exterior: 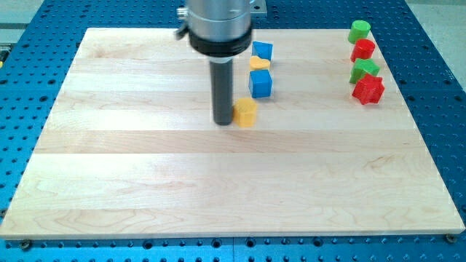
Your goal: Push the hexagon below the cube
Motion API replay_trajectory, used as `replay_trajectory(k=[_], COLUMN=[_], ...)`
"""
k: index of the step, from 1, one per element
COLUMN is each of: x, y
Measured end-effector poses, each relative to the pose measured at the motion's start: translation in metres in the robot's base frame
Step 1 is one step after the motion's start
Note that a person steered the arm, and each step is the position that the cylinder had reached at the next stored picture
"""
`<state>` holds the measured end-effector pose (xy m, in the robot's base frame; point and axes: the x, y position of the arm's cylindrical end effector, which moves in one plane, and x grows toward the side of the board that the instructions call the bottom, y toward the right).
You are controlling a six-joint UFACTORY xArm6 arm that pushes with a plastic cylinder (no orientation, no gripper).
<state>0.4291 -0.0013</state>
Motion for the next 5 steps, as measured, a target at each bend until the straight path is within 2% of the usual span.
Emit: replay_trajectory(k=[3, 4, 5], x=[-0.002, 0.014, 0.065], y=[0.019, 0.013, 0.016])
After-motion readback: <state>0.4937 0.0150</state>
